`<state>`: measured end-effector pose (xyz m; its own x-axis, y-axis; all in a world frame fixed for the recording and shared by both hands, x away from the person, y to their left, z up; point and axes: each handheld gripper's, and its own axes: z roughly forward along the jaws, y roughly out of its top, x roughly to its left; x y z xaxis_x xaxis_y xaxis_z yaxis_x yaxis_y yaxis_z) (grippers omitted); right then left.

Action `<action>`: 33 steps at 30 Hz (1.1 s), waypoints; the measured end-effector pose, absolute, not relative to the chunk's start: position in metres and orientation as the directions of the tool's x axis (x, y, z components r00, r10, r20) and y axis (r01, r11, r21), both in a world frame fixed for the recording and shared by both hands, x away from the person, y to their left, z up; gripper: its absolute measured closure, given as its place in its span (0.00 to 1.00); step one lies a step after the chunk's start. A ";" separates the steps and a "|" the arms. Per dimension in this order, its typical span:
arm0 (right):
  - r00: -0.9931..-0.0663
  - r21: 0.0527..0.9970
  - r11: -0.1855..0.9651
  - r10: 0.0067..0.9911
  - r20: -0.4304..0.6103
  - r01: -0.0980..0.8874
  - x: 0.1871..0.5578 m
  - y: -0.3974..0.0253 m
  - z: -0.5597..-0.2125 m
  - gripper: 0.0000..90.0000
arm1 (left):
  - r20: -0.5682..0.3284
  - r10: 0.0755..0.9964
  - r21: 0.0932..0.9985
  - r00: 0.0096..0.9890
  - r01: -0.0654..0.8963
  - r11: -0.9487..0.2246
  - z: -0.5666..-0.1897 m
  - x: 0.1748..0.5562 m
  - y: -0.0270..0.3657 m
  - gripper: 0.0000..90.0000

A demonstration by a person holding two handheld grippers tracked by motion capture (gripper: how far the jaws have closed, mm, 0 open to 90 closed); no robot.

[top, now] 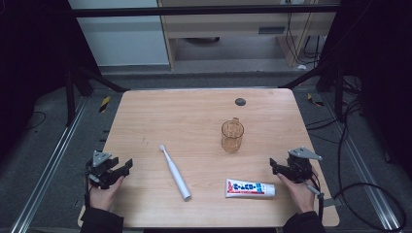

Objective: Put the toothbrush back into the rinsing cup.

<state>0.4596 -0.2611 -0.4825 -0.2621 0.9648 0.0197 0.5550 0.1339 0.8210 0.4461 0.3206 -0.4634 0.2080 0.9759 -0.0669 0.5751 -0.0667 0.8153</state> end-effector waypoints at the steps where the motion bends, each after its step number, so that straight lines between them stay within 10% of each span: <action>1: -0.271 0.826 0.133 0.962 0.025 0.548 0.457 -0.261 -0.481 0.24 | -0.070 0.975 0.813 0.211 0.579 -0.067 -0.463 0.445 0.319 0.48; 33: -0.391 0.833 0.169 0.919 0.061 0.526 0.434 -0.243 -0.473 0.39 | -0.048 0.911 0.727 0.410 0.640 -0.250 -0.479 0.449 0.238 0.99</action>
<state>0.4342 -0.2430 -0.4728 -0.3907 0.9185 0.0608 0.5262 0.1687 0.8334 0.4488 0.2378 -0.4792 0.4097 0.9110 -0.0477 0.6398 -0.2497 0.7268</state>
